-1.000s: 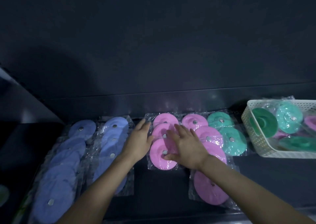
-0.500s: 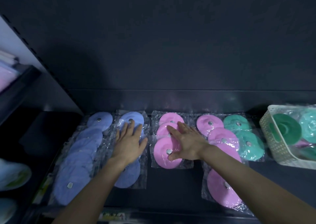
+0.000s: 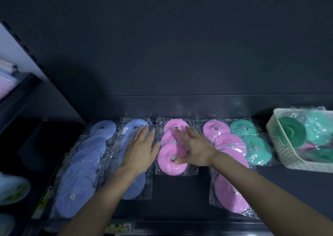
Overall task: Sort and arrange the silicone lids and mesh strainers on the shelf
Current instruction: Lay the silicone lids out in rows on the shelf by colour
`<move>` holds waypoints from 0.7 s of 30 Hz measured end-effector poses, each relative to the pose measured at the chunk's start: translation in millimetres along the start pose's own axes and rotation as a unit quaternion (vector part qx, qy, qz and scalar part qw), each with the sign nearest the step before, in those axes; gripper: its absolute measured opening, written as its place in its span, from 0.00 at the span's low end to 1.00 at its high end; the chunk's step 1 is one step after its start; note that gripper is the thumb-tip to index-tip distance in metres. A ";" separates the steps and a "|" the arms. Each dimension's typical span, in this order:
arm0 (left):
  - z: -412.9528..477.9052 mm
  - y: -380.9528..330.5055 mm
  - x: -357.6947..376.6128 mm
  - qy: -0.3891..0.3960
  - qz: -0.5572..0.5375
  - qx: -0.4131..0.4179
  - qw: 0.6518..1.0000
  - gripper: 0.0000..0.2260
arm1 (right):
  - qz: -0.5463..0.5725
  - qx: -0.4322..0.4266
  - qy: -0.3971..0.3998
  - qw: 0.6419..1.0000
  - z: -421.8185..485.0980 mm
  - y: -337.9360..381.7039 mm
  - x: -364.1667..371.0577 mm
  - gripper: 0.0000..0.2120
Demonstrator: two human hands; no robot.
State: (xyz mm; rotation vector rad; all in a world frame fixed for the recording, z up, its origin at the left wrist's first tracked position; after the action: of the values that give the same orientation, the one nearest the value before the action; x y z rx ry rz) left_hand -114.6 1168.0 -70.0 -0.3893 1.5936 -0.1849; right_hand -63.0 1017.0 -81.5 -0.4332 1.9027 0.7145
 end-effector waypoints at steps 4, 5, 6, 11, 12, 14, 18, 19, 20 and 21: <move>-2.1 -43.9 5.7 0.011 -0.040 0.084 0.996 0.31 | 0.006 0.007 -0.059 0.998 -22.0 -15.4 -19.9 0.43; -3.8 -54.6 7.4 0.013 -0.047 0.101 0.994 0.29 | 0.004 0.011 -0.069 0.998 -29.0 -20.3 -23.8 0.40; -5.8 -65.3 9.5 0.017 -0.051 0.118 0.992 0.28 | 0.003 0.017 -0.079 0.997 -36.2 -26.5 -26.8 0.37; -14.8 -116.8 24.6 0.051 -0.067 0.195 0.977 0.24 | -0.018 0.059 -0.093 0.994 -66.8 -69.2 -31.6 0.24; -15.7 -124.9 28.6 0.058 -0.065 0.204 0.975 0.25 | -0.022 0.073 -0.087 0.993 -72.4 -78.2 -31.6 0.25; -16.5 -137.6 38.1 0.076 -0.058 0.212 0.973 0.26 | -0.023 0.099 -0.067 0.993 -82.1 -95.9 -26.5 0.27; -15.1 -159.4 50.3 0.116 -0.036 0.220 0.968 0.29 | -0.043 0.094 -0.012 0.995 -96.0 -111.2 -7.1 0.39; -13.7 -163.4 53.0 0.123 -0.025 0.222 0.967 0.31 | -0.035 0.092 -0.008 0.995 -100.3 -112.5 -4.2 0.41; -12.1 -166.5 55.8 0.131 -0.011 0.225 0.966 0.33 | -0.031 0.097 -0.008 0.995 -104.7 -114.2 -2.7 0.42; -10.5 -168.7 59.6 0.140 0.005 0.227 0.964 0.36 | -0.041 0.097 -0.009 0.994 -107.2 -114.7 -0.7 0.43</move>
State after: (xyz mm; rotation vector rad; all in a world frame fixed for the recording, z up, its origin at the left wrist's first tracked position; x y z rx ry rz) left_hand -103.5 989.2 -65.6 0.0049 1.7681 -0.6066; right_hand -70.1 860.1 -80.4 -0.3790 1.9053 0.4729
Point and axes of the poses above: each hand's wrist, its own z-axis towards the middle knuckle, its own x-axis out of the palm, y = z × x, the point moved 9 cm from there along z, towards the middle knuckle, and after that the axes turned 7 degrees about -z, right-handed, at the moved point
